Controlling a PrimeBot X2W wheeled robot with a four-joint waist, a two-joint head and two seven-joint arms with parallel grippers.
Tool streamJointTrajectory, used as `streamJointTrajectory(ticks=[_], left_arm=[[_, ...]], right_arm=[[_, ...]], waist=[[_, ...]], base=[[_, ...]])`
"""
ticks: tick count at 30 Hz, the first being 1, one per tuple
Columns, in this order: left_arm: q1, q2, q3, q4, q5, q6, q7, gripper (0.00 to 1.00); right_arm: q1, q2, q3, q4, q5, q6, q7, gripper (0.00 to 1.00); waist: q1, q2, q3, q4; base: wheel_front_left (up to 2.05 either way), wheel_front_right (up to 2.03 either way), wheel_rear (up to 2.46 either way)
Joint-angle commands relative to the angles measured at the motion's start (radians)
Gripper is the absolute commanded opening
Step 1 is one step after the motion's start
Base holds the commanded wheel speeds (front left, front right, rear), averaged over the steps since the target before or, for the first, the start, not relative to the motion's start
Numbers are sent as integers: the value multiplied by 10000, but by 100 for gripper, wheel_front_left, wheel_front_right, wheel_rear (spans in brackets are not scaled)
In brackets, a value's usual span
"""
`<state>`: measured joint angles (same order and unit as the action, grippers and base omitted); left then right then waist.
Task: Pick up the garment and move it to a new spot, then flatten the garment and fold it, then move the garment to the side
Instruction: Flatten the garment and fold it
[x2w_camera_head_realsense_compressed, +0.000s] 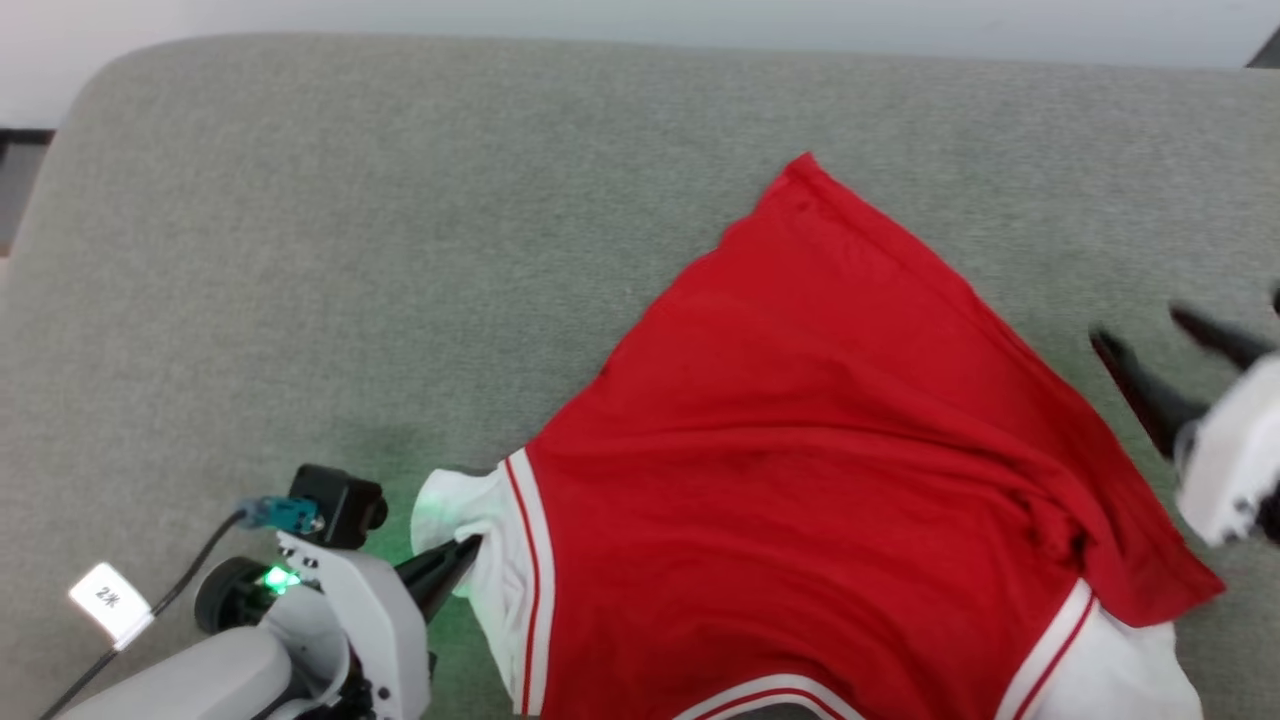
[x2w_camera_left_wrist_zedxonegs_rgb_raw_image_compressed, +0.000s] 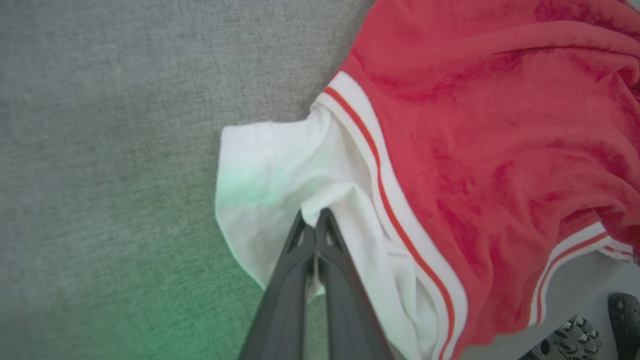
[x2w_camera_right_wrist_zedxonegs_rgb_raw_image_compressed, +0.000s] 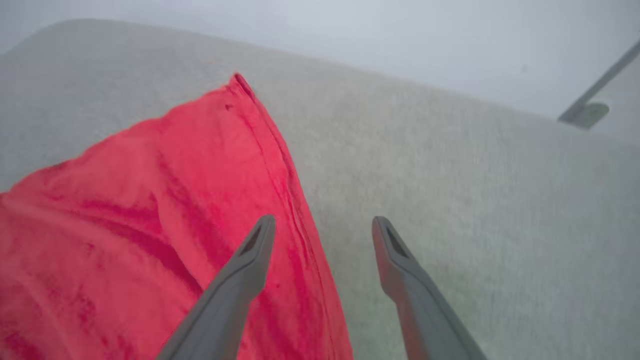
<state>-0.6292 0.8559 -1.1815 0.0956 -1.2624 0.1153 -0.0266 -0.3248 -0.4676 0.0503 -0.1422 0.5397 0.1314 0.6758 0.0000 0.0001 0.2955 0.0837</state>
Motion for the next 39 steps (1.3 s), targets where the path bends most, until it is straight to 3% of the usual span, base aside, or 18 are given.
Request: streamJointTrajectory(ticks=[1, 10, 17, 28, 36, 37, 38, 39], left_arm=[[-122, -118, -17, 31, 101, -39, 39, 0], [-575, -710, -87, 399, 331, -371, 127, 0], [-990, -1300, -193, 924, 551, -785, 190, 0], [-1401, -2116, -308, 1928, 764, -1388, 92, 0], [-1497, -2369, -372, 2513, 798, -1671, 51, 0], [-1515, -2390, -376, 2591, 798, -1698, 53, 0], [-1539, -2408, -380, 2658, 797, -1728, 67, 0], [-1572, -2425, -376, 2724, 785, -1750, 73, 0]], right_arm=[[-561, -31, 420, 263, -248, -16, -467, 100], [-4053, -90, 2993, 3605, -271, -16, -2702, 100], [-6335, -176, 5167, 6416, 468, -16, -3138, 100], [-8353, -293, 8128, 9021, 1964, -16, -1972, 100], [-8707, -264, 9659, 9831, 2815, -13, -697, 100], [-8753, -263, 9879, 9889, 2941, -10, -459, 33], [-8795, -285, 10043, 9952, 3061, -9, -221, 0], [-8881, -314, 10194, 10000, 3173, -8, -36, 0]], waist=[[0, -1, 144, 239], [0, -1, 644, 1067], [0, -1, 1080, 1799], [0, -1, 1615, 2535], [0, -1, 1696, 2716], [0, -1, 1699, 2715], [0, -1, 1694, 2710], [0, -1, 1689, 2699]], base=[[0, 0, 0], [0, 0, 0], [0, 0, 0], [0, 0, 0], [0, 0, 0], [0, 0, 0], [0, 0, 0], [0, 0, 0]])
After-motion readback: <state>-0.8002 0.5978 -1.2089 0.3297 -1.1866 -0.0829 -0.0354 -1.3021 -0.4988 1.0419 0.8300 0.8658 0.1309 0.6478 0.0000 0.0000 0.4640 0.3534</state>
